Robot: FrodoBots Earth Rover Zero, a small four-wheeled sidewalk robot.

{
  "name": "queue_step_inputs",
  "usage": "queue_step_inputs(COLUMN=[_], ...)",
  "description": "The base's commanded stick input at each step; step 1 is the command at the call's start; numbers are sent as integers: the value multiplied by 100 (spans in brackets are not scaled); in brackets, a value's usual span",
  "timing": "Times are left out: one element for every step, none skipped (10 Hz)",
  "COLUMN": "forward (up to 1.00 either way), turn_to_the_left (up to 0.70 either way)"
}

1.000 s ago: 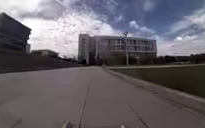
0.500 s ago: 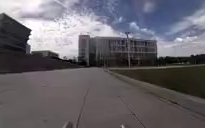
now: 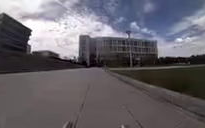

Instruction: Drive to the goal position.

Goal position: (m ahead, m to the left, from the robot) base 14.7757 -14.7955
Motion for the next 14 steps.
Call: queue_step_inputs(forward=[100,100,100,100,100,100,100,100,100,100,100,100,100,100], turn_to_the_left=[8,15,2,2,2,2,2,2,2,2,2,2,2,2])
